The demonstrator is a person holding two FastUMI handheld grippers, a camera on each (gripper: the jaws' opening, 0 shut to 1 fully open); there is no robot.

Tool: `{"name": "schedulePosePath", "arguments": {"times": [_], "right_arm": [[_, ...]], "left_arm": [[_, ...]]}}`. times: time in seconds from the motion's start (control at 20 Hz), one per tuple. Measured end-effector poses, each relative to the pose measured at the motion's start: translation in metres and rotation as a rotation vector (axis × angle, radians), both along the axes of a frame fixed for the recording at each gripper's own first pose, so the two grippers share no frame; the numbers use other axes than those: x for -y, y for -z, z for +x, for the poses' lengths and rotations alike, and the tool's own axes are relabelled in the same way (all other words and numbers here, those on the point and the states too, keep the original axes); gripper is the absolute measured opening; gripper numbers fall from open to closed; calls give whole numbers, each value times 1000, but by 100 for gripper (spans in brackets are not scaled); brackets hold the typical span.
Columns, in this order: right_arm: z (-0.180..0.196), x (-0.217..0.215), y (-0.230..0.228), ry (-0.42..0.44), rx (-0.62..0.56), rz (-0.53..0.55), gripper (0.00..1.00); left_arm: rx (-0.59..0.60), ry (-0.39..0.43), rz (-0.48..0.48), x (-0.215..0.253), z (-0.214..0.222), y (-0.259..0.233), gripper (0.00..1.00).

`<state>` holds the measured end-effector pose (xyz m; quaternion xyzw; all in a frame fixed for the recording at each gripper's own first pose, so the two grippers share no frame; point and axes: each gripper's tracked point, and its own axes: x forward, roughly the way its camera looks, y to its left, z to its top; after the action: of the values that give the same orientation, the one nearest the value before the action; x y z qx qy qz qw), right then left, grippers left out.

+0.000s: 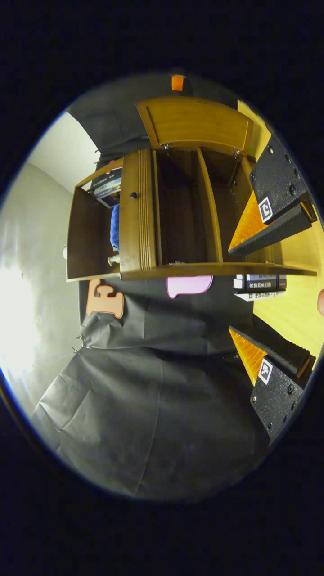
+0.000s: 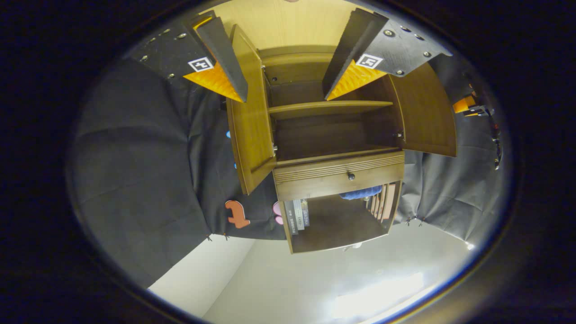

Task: Open the right door of the double-door shoe cabinet with the right hand, and open the left door with the left hand.

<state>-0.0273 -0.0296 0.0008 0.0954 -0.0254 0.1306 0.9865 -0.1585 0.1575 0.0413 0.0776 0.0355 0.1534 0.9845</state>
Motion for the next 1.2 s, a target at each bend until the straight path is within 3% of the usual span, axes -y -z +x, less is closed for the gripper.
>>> {"name": "schedulePosePath", "arguments": {"times": [0.05,0.35,0.6,1.2], "right_arm": [[-1,4,-2,4,1,5,99],[-2,27,-17,39,27,6,99],[8,31,-24,67,48,-9,99],[49,-39,-26,58,118,-80,99]], "left_arm": [[-1,14,-12,11,5,0,89],[4,50,-89,57,46,9,89],[28,52,-92,80,79,17,89],[34,58,-82,106,146,57,92]]}}
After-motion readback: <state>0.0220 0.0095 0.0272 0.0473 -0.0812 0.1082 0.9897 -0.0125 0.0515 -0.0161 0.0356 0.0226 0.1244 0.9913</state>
